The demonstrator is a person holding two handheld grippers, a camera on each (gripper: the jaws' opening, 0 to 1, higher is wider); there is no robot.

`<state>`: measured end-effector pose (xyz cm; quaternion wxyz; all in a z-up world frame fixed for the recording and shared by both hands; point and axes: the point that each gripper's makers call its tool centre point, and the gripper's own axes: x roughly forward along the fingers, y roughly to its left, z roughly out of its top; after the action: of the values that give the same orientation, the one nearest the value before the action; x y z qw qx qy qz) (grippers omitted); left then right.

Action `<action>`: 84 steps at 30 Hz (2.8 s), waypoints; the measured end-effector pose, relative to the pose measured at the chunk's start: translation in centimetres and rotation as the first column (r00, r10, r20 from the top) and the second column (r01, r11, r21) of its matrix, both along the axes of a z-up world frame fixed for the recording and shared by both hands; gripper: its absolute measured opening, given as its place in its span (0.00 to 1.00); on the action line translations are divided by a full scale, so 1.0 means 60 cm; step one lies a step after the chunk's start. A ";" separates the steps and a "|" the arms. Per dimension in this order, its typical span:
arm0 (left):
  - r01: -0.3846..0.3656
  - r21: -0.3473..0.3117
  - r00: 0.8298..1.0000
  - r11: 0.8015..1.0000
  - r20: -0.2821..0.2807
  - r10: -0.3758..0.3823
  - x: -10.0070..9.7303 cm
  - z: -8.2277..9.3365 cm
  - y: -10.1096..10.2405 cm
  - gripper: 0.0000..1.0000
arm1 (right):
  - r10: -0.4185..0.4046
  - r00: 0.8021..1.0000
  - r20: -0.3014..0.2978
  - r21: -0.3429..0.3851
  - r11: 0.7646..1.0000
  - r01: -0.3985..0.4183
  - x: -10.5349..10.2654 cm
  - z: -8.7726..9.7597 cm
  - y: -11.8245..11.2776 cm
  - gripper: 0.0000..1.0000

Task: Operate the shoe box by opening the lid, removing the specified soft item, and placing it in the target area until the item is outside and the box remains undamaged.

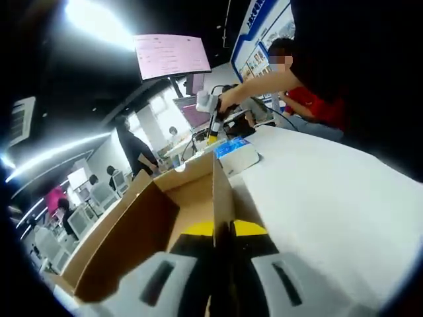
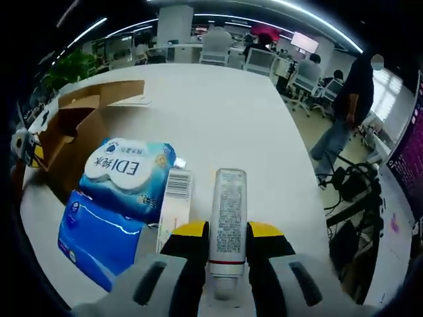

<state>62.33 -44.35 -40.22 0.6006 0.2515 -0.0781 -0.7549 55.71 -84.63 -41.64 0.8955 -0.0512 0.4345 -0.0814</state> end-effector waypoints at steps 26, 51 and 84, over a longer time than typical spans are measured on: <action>0.001 0.000 1.000 1.000 0.000 -0.001 0.001 0.000 0.000 0.07 | -0.011 0.998 -0.058 0.100 0.995 0.017 0.002 -0.053 0.001 0.22; 0.001 0.000 1.000 1.000 0.000 -0.001 0.003 0.001 0.000 0.07 | -0.013 0.999 -0.039 0.114 0.993 0.017 0.004 -0.043 -0.001 0.21; 0.001 0.000 1.000 1.000 -0.001 -0.001 0.003 0.000 0.001 0.07 | -0.005 0.997 0.075 0.040 0.999 0.002 0.023 0.037 0.018 0.27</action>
<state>62.52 -44.31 -40.20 0.6002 0.2512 -0.0780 -0.7554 57.07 -83.54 -39.40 0.9118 -0.0294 0.4024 -0.0762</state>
